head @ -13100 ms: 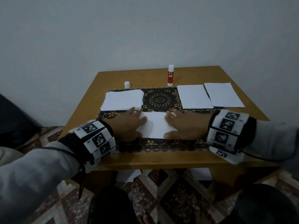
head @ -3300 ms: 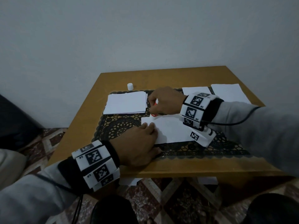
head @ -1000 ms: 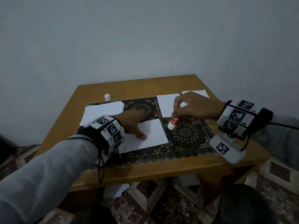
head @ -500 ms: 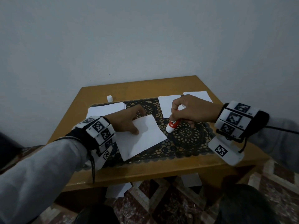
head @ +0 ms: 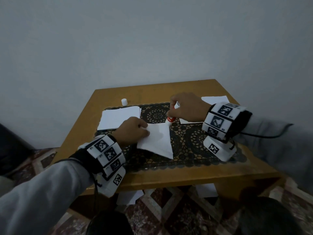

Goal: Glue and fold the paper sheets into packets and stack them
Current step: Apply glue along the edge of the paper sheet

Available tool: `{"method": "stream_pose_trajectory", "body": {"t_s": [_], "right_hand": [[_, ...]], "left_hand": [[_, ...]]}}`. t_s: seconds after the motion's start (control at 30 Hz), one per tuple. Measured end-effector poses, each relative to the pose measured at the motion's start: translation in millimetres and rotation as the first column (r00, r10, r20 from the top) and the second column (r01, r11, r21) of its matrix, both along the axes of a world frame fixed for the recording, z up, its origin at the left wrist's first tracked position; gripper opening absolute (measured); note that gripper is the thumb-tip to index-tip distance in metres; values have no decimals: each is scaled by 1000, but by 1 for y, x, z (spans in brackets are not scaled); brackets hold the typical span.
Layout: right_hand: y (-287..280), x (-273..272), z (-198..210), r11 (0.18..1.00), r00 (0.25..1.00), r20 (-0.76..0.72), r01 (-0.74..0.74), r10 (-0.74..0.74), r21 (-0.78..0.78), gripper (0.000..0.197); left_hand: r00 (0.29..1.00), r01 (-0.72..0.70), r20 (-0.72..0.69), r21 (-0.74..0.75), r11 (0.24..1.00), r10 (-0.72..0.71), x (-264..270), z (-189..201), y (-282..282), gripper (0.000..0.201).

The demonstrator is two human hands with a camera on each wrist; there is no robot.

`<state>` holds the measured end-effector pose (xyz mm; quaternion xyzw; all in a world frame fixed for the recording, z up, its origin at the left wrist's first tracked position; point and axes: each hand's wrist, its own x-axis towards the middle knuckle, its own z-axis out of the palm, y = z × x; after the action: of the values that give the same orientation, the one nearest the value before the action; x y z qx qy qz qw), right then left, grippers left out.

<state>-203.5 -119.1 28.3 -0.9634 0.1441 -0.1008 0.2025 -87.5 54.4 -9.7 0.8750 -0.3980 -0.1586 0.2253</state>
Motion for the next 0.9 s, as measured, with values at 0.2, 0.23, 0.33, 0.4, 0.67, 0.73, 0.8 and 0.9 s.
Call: {"method": "stream_pose_trajectory", "body": {"t_s": [0.2,0.23,0.33,0.4,0.67,0.73,0.8,0.9], "right_hand": [[4,17,-15,999,997,-83,-5,2,-38,21],[5,18,-18,999,996,-87,-12,8,-43,20],[8,21,-25,999,996,-88,-3,-1,-52,14],[9,23,-26,999,996,-94,-7,2,-53,12],[11,19,-27,997,992,-100,-79,76,-26,14],[13,14,-29,995,990,-102,-95,94,-5,16],[17,6,-31,993,988,-104,-115,116,20,16],[25,-9,-31,987,980,-120,-153,159,56,15]], "left_hand": [[998,54,31,175,983,-60,-8,-13,7,40],[998,53,36,177,983,-61,-8,-13,6,42],[996,75,32,204,976,-83,-9,-11,5,48],[991,118,32,209,971,-128,-9,-10,4,56],[966,210,88,268,940,-241,-6,-12,-1,63],[966,212,84,273,938,-243,-5,-14,-1,63],[965,219,85,268,938,-250,-5,-15,-1,63],[964,215,95,261,941,-246,-4,-16,-2,61]]}}
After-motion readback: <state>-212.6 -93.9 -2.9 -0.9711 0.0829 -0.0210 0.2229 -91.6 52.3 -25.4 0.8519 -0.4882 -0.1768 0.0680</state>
